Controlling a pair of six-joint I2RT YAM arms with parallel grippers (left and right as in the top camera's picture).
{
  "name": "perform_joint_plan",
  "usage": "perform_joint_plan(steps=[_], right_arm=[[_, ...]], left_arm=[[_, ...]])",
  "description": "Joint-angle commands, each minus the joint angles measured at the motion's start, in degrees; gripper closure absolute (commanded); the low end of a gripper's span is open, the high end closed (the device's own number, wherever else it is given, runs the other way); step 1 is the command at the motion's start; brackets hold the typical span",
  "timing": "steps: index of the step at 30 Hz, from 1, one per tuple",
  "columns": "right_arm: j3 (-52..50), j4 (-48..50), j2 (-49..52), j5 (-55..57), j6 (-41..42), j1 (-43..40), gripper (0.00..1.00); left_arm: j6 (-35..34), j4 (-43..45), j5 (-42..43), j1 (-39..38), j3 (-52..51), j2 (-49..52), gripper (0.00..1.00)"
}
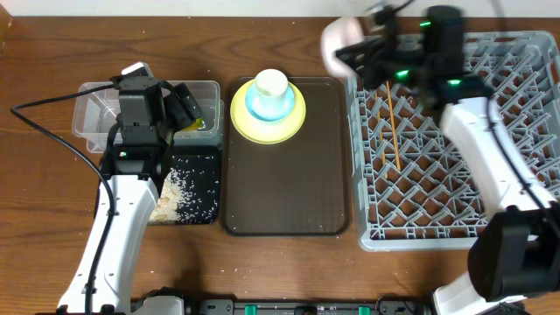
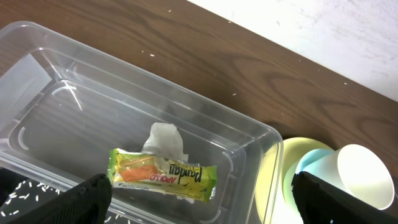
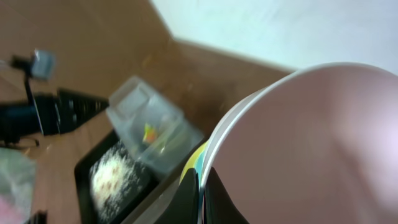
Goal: Sort waste into correct bins and load items into the dishwasher rack
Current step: 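Carry the white bowl with the right gripper to the rack's back edge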
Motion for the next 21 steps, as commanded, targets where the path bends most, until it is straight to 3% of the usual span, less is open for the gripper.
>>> perform_joint_plan(steps=[1, 8, 13, 21], right_arm=[[1.0, 2.0, 0.2, -8.3, 3.1, -5.1, 0.99], [0.9, 4.1, 3.1, -15.0, 3.5, -11.4, 0.99], [0.9, 9.0, 9.0, -17.3, 8.4, -12.9, 0.99], [0.9, 23.5, 19.6, -22.7, 17.5, -14.2, 0.99]], left_arm=[[0.6, -0.1, -0.7, 0.1, 1.0, -0.2, 0.05], [0.6, -0.1, -0.7, 0.1, 1.0, -0.2, 0.05], [0.6, -0.1, -0.7, 0.1, 1.0, -0.2, 0.04], [0.6, -0.1, -0.7, 0.1, 1.0, -0.2, 0.05]])
